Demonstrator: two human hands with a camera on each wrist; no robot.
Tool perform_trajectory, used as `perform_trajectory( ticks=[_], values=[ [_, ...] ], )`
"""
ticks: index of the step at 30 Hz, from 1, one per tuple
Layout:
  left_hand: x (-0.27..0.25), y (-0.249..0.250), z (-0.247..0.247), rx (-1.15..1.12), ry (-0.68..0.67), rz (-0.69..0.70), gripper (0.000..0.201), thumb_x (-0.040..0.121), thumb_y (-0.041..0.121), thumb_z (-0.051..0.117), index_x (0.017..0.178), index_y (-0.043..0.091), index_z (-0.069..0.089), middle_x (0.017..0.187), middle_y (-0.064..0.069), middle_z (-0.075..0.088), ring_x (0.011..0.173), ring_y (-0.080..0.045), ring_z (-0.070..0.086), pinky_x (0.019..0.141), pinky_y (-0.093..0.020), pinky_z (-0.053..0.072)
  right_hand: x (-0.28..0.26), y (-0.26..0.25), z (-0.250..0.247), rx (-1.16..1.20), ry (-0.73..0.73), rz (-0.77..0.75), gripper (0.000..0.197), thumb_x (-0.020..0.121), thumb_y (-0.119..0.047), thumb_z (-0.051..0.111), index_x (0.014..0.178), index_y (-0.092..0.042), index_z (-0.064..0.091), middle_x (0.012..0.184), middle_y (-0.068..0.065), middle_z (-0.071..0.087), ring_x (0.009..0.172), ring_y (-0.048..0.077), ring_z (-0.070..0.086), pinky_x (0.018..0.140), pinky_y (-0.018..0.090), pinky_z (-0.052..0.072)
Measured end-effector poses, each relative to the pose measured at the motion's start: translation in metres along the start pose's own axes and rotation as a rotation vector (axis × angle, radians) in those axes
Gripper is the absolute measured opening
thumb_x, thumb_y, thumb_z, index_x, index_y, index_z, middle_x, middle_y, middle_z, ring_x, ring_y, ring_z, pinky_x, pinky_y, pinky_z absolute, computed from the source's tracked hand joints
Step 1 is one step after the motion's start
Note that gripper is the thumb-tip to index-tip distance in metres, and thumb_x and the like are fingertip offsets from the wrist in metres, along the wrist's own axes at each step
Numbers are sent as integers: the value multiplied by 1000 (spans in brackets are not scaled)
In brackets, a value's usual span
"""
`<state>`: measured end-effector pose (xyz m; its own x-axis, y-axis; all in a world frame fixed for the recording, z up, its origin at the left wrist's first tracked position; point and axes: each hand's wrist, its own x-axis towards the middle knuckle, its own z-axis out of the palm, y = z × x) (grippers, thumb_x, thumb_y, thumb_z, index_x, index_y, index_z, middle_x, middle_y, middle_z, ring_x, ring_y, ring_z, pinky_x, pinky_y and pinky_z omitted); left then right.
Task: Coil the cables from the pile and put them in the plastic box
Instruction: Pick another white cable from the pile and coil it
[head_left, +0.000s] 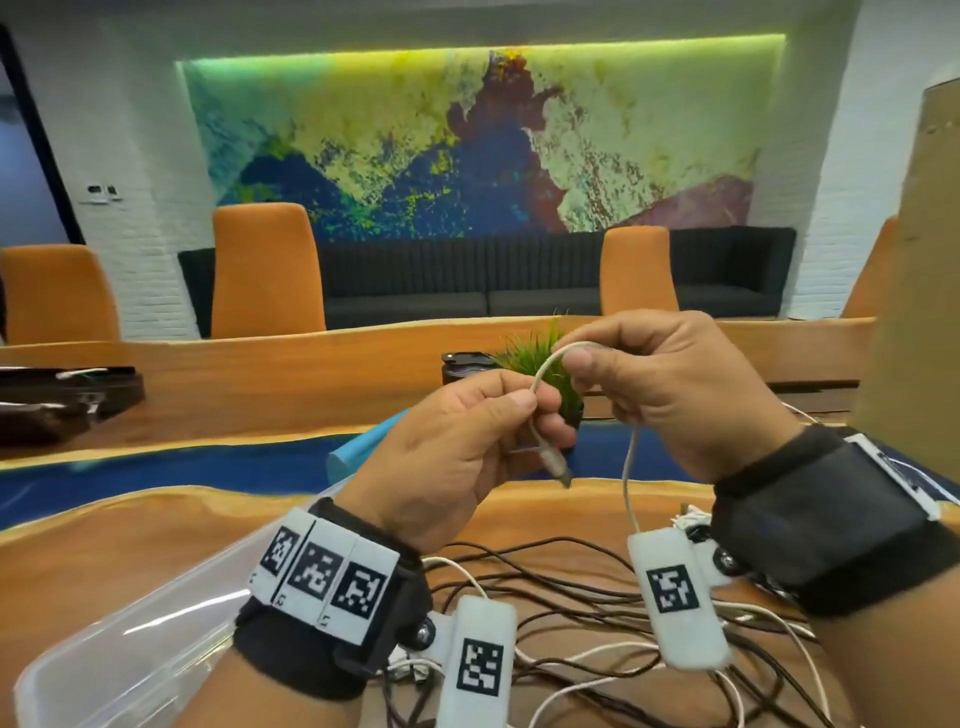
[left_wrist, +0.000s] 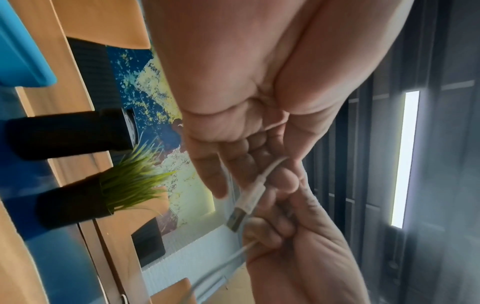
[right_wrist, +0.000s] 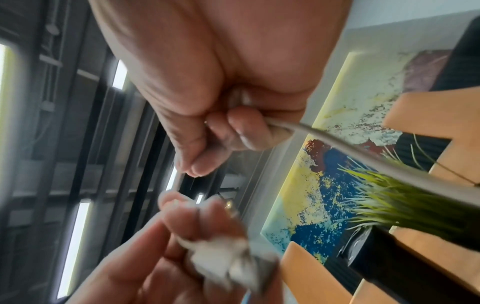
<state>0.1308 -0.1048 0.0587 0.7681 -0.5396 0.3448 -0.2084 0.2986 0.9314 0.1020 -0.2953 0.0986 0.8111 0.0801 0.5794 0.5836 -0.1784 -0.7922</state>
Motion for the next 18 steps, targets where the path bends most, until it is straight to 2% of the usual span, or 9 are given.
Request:
perform_trajectory(
  ticks=[2, 3, 5, 7, 10, 12, 13, 16, 18],
  values=[
    [-1, 3, 5, -55, -19, 43, 24, 100, 21, 43, 94, 11, 64, 89, -8, 69, 104, -31, 66, 89, -40, 54, 3, 3, 0, 87, 49, 54, 18, 91, -12, 61, 102, -5, 72, 69, 8, 60, 50, 9, 46, 44, 20, 36],
    [-1, 5, 7, -120, -16, 70, 26, 101, 22, 41, 92, 11, 63, 85, -7, 67, 101, -31, 67, 90, -41, 53, 5, 6, 0, 107, 77, 71, 18, 92, -14, 60, 103, -9, 72, 69, 7, 59, 50, 11, 44, 44, 21, 36],
    [-1, 14, 11, -331, 22, 112, 26, 102, 23, 41, 91, 12, 62, 75, -2, 60, 80, -22, 65, 83, -39, 54, 6, 14, 1, 85, 126, 70, 17, 95, -15, 58, 104, -15, 73, 67, 0, 59, 52, 7, 46, 45, 20, 38],
    [-1, 22, 13, -476, 74, 164, 22, 100, 24, 43, 94, 14, 62, 74, 2, 55, 66, -12, 55, 72, -30, 49, 0, 26, 3, -73, 146, 24, 19, 96, -15, 58, 103, -25, 73, 66, -6, 62, 54, 1, 51, 49, 15, 42],
    [0, 23, 10, -484, 118, 248, 20, 98, 24, 48, 101, 13, 64, 81, 1, 60, 65, -10, 54, 66, -25, 44, -12, 32, 11, -429, -33, -20, 30, 96, -21, 59, 107, -47, 68, 83, -7, 71, 72, 6, 62, 68, 23, 53],
    [1, 18, 12, -343, 172, 286, 22, 98, 22, 47, 105, 11, 64, 88, -3, 68, 72, -13, 61, 67, -25, 50, -17, 25, 15, -600, -183, 18, 32, 96, -30, 58, 117, -54, 62, 104, -22, 70, 96, -6, 60, 85, 18, 51],
    [2, 15, 12, -196, 203, 316, 22, 101, 20, 45, 107, 10, 64, 96, -4, 71, 81, -16, 67, 71, -27, 54, -20, 18, 16, -659, -233, 21, 33, 96, -33, 58, 121, -54, 59, 108, -28, 66, 102, -12, 56, 88, 15, 48],
    [0, 8, 9, 391, 249, 427, 25, 106, 18, 39, 114, 11, 61, 121, 1, 70, 110, -15, 68, 88, -30, 56, -26, -4, 16, -860, -317, -76, 22, 95, -39, 56, 114, -44, 65, 93, -21, 66, 89, -3, 58, 77, 22, 51],
    [0, 6, 7, 767, 257, 479, 23, 103, 25, 40, 113, 17, 60, 123, 9, 66, 113, -10, 65, 94, -34, 54, -27, -15, 12, -959, -295, -150, 21, 94, -40, 50, 98, -32, 69, 82, -13, 62, 79, 3, 56, 71, 31, 51]
  ],
)
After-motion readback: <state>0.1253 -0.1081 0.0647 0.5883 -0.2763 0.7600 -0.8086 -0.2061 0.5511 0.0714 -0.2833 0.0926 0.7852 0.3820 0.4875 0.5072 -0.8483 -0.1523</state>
